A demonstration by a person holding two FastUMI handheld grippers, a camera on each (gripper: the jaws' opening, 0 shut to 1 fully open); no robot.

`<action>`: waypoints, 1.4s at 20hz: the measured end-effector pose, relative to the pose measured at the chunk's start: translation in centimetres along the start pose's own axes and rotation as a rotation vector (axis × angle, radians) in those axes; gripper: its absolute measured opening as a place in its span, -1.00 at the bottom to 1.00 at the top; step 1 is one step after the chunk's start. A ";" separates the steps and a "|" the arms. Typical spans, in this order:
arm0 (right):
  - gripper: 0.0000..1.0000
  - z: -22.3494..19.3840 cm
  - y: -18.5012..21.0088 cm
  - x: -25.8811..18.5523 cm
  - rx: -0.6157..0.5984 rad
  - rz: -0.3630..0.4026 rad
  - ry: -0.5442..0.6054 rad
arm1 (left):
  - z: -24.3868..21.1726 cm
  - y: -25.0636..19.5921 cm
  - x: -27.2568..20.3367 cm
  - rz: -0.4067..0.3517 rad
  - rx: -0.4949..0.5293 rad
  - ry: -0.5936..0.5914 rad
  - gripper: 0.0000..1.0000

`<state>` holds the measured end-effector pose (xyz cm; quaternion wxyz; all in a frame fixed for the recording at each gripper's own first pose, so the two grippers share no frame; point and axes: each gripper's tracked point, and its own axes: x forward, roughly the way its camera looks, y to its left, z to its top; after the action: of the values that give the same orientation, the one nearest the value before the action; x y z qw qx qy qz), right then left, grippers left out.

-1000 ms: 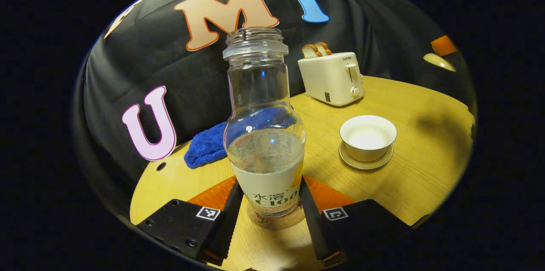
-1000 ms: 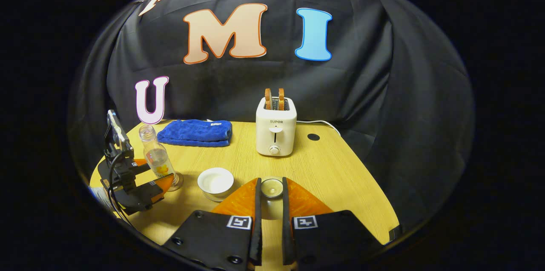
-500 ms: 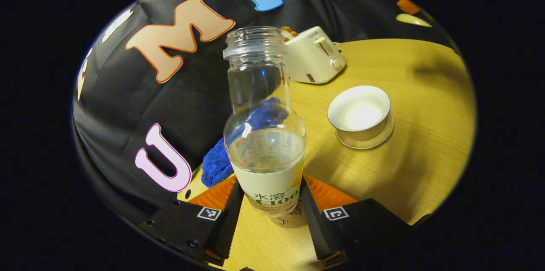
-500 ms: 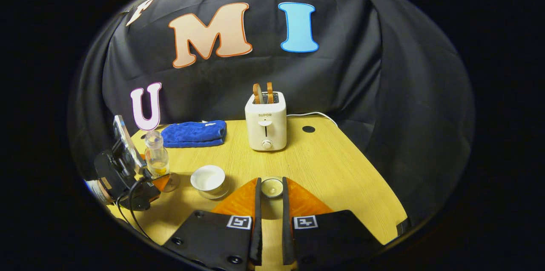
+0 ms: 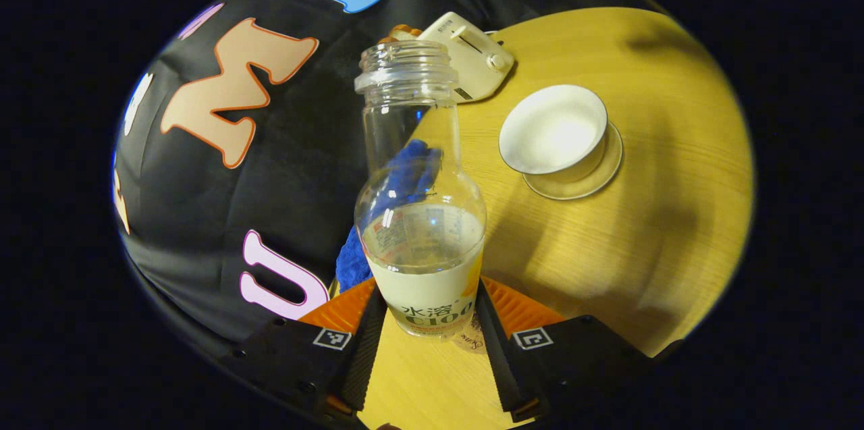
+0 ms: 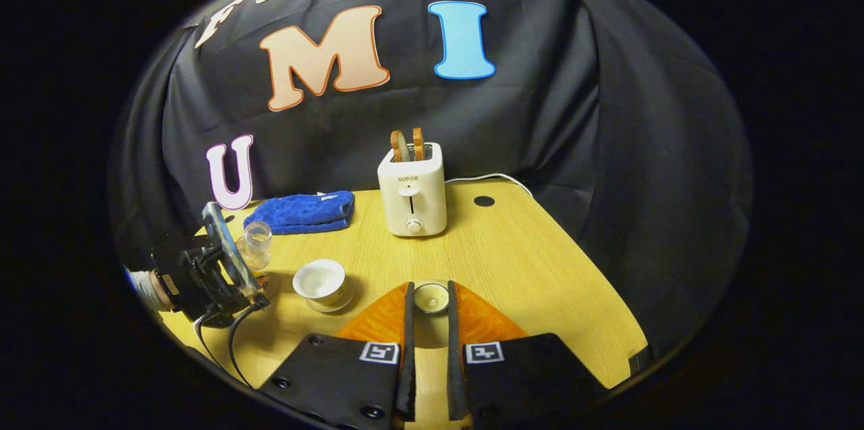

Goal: Open the teacup lid with one hand, grasp the water bottle and pour water into the teacup with the other hand; after pouring, place the water bottle on the coaster and then close the teacup lid.

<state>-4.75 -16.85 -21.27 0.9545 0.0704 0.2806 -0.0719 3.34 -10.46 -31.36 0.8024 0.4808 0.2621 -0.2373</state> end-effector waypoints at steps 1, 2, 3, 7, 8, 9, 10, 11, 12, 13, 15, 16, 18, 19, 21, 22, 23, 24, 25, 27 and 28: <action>-0.57 -0.1 -0.1 0.0 0.004 0.002 0.001 | -0.2 0.0 0.0 -0.001 0.031 0.014 0.43; -0.57 -0.2 -0.2 0.0 0.008 0.004 0.001 | -0.4 -0.1 -0.1 -0.008 0.058 0.027 0.43; -0.57 -0.3 -0.5 0.2 0.010 0.006 0.001 | -0.6 -0.2 -0.1 -0.015 0.081 0.036 0.43; -0.58 -0.9 -0.8 0.2 0.019 0.015 0.006 | -0.9 -1.1 0.1 -0.042 0.154 0.082 0.43; -0.57 -1.0 -0.8 0.2 0.023 0.022 0.009 | -1.1 -1.3 0.2 -0.053 0.173 0.097 0.43; -0.57 -1.2 -0.6 0.1 0.024 0.028 0.012 | -1.0 -1.5 0.5 -0.064 0.190 0.108 0.43; -0.57 -1.4 -0.5 0.2 0.020 0.034 0.014 | -1.1 -1.5 0.6 -0.070 0.210 0.118 0.43; -0.57 -1.7 -0.4 0.0 0.017 0.039 0.016 | -1.0 -1.5 0.7 -0.077 0.230 0.125 0.43; -0.58 -1.9 -0.2 0.0 0.016 0.047 0.019 | -1.0 -1.3 0.6 -0.080 0.254 0.137 0.43; -0.57 -2.1 0.0 0.0 0.015 0.054 0.023 | -1.1 -1.1 0.7 -0.083 0.282 0.152 0.43; -0.57 -2.6 0.2 -0.1 0.014 0.064 0.030 | -1.3 -0.7 0.9 -0.087 0.332 0.181 0.43; -0.57 -2.7 0.2 -0.1 0.015 0.068 0.031 | -1.3 -0.5 1.0 -0.090 0.352 0.193 0.43; -0.57 -2.9 0.2 -0.1 0.017 0.073 0.033 | -1.5 -0.3 0.9 -0.101 0.384 0.216 0.43; -0.57 -3.1 0.0 0.0 0.020 0.073 0.034 | -1.6 -0.2 0.8 -0.104 0.399 0.227 0.43; -0.57 -3.2 -0.2 0.0 0.030 0.072 0.036 | -2.0 -0.2 0.7 -0.119 0.426 0.258 0.43; -0.57 -3.2 -0.4 0.1 0.033 0.071 0.036 | -2.0 0.1 0.4 -0.124 0.442 0.268 0.43; -0.57 -3.3 -0.5 0.2 0.037 0.071 0.036 | -2.0 0.2 0.3 -0.127 0.460 0.280 0.43; -0.57 -3.4 -0.6 0.2 0.040 0.072 0.038 | -1.9 0.4 0.2 -0.133 0.478 0.288 0.43; -0.57 -3.5 -0.6 0.2 0.043 0.072 0.040 | -1.9 0.5 0.2 -0.141 0.499 0.300 0.43; -0.57 -3.8 -0.7 0.1 0.050 0.074 0.043 | -1.6 1.2 0.3 -0.136 0.547 0.315 0.43; -0.57 -3.9 -0.6 0.1 0.053 0.077 0.044 | -1.5 1.4 0.1 -0.136 0.570 0.318 0.43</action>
<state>-6.78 -16.76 -24.64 0.9480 0.1078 0.2965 -0.0409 4.01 -8.56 -31.14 0.5672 0.6982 0.3386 -0.2760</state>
